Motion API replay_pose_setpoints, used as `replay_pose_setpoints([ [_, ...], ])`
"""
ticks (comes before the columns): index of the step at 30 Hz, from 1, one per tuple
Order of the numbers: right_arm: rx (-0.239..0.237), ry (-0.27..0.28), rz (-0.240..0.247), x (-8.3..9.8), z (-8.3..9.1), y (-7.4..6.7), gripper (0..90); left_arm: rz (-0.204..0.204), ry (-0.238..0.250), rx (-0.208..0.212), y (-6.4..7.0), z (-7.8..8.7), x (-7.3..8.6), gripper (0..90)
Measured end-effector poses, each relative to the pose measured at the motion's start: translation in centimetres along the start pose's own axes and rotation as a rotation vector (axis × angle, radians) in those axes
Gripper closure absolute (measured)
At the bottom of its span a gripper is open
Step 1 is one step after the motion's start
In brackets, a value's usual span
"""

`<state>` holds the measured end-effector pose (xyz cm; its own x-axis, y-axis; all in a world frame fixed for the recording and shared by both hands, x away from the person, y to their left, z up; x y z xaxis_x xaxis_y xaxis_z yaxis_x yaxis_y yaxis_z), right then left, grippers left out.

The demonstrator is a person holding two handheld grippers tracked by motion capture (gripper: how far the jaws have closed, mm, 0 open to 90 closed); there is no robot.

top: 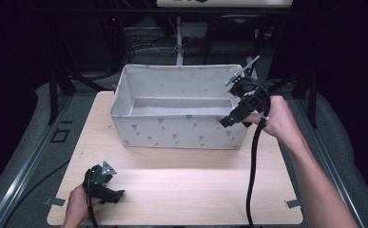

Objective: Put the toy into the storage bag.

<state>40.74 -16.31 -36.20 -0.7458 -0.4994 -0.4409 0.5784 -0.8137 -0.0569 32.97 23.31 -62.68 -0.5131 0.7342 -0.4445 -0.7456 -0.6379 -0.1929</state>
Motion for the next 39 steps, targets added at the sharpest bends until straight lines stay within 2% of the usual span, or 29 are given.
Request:
replay_pose_setpoints([
  [12, -0.061, -0.025, 0.059, 2.5, -3.4, -3.1, 2.1, -0.003, -0.002, -0.004, 0.1, -0.1, -0.1, 3.0],
  [14, -0.077, -0.029, 0.059, 3.0, -4.3, -3.5, 1.7, -0.002, -0.002, -0.004, 0.1, -0.1, -0.1, 3.0],
  [19, -0.078, -0.056, 0.067, 4.6, -6.7, -3.9, 1.0, -0.001, -0.002, -0.002, 0.1, -0.2, 0.0, 3.0],
  [20, -0.085, -0.07, 0.071, 5.5, -7.7, -4.1, 1.0, -0.002, -0.002, -0.003, 0.1, -0.2, 0.0, 3.0],
  [22, -0.087, -0.079, 0.076, 5.8, -8.0, -4.1, 1.0, -0.002, -0.002, -0.002, 0.1, -0.2, -0.1, 3.0],
  [27, -0.095, -0.103, 0.109, 7.8, -10.7, -4.4, 0.0, -0.001, -0.002, -0.004, 0.2, -0.2, 0.0, 3.0],
  [34, -0.114, -0.143, 0.107, 10.3, -13.5, -4.0, 0.0, -0.006, -0.001, 0.003, 0.3, -0.2, -0.2, 2.9],
  [39, -0.107, -0.184, 0.12, 11.8, -15.6, -3.7, 0.0, -0.004, 0.001, 0.002, 0.3, -0.2, -0.2, 2.8],
])
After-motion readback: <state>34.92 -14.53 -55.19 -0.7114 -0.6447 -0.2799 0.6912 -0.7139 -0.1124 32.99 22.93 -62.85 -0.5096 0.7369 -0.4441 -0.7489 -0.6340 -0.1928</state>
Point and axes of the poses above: each handheld gripper's, and its own axes: z roughly backward along the jaws, x roughly out of its underside, y roughly to its right, the point moved 7 cm from there along -z, roughly forward along the jaws, and after that the axes turned 11 degrees about -z, right-handed, at the moved point
